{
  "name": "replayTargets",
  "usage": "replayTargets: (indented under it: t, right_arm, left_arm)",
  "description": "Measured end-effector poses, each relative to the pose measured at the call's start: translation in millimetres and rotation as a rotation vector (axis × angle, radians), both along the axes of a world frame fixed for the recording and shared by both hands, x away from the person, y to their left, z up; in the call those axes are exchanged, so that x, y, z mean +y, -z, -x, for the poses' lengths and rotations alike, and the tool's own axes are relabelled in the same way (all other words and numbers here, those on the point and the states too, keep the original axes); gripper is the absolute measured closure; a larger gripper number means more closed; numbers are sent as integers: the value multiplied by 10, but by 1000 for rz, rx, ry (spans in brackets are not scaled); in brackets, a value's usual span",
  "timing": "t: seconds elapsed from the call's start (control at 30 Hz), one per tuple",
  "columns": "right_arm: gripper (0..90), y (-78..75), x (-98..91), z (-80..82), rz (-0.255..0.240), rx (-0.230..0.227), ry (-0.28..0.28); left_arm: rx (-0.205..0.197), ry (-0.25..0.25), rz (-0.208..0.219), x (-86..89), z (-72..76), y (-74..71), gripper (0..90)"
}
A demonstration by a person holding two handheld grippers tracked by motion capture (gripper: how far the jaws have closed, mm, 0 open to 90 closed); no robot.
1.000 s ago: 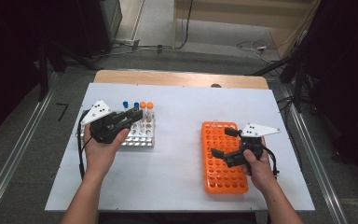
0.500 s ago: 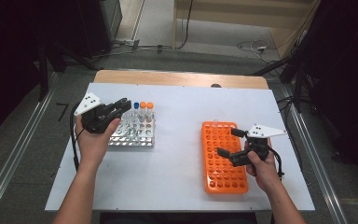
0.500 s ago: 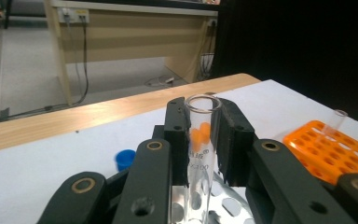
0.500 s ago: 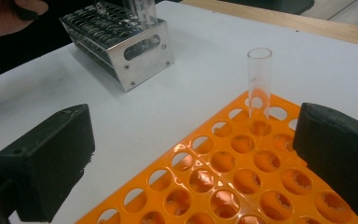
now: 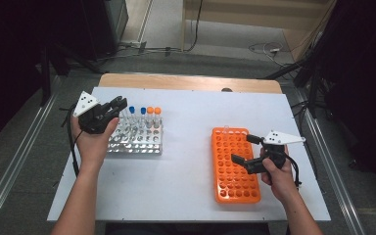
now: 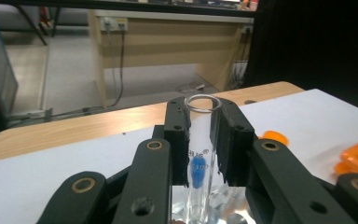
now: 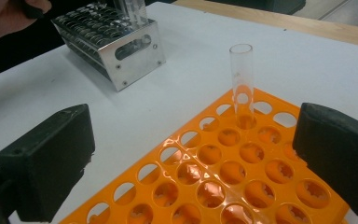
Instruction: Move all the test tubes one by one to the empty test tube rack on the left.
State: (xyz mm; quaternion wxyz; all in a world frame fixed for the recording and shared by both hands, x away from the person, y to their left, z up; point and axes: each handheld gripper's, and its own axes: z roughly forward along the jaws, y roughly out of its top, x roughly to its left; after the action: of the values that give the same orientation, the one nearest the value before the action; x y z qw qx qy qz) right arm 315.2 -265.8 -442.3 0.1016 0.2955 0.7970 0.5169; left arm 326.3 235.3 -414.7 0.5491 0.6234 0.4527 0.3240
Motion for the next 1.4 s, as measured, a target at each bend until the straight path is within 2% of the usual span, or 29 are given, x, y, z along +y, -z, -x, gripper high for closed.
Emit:
replayTargets:
  t: [0.13,0.3,0.4,0.63,0.87,1.4]
  right_arm:
    - [0,2,-12,-2,-1,0,4]
    - [0,-2,-25,1,-2,-2,9]
    - [0,-2,-32,1,-1,-2,11]
    - [0,4,-30,1,0,-2,11]
    - [0,14,-17,1,3,0,11]
    - [0,38,18,-16,13,1,4]
  left_arm:
    - [0,-14,1,12,-43,51,768]
    - [-9,-58,17,33,-84,112,768]
    - [-3,-56,33,32,-108,141,768]
    - [7,-49,11,-23,-130,181,768]
    - [50,-62,-28,-46,-147,226,767]
    - [157,-52,-108,-106,-153,279,763]
